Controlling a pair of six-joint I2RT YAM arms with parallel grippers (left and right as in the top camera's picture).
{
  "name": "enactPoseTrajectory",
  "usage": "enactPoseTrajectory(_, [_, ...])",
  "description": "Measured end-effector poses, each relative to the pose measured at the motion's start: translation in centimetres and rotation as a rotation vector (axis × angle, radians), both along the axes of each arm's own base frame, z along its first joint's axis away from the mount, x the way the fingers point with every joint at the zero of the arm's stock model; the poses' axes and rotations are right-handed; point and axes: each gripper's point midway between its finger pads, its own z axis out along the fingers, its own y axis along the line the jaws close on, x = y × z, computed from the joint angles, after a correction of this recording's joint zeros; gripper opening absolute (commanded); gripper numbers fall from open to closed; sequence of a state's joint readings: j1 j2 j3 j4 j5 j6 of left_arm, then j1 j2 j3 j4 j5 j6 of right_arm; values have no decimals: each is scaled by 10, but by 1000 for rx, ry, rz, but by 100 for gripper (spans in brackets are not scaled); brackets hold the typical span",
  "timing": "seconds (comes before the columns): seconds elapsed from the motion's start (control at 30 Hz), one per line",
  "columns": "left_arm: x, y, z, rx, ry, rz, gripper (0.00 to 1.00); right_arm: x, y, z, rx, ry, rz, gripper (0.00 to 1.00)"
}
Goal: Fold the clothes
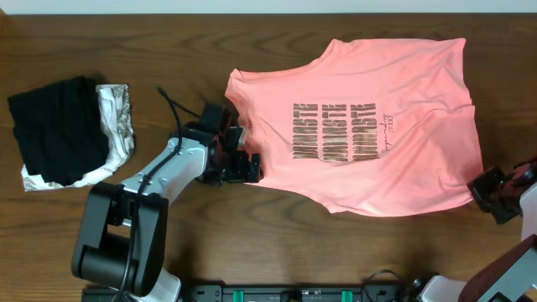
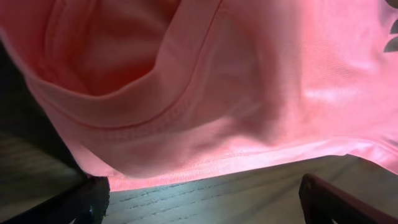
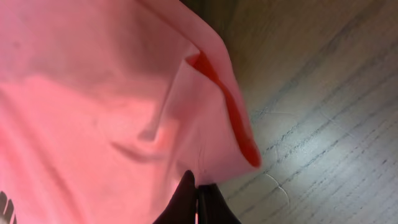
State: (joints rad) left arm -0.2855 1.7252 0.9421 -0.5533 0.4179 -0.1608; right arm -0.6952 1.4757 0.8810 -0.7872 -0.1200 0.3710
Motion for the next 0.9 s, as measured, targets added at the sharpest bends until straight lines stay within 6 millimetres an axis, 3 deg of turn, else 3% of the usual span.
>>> enactPoseTrajectory(0.6, [10, 22, -2, 52, -12, 75, 98, 1, -1, 0, -4, -3, 8, 1])
enactPoseTrajectory(0.9, [11, 23, -2, 53, -12, 83, 98, 1, -1, 0, -4, -3, 8, 1])
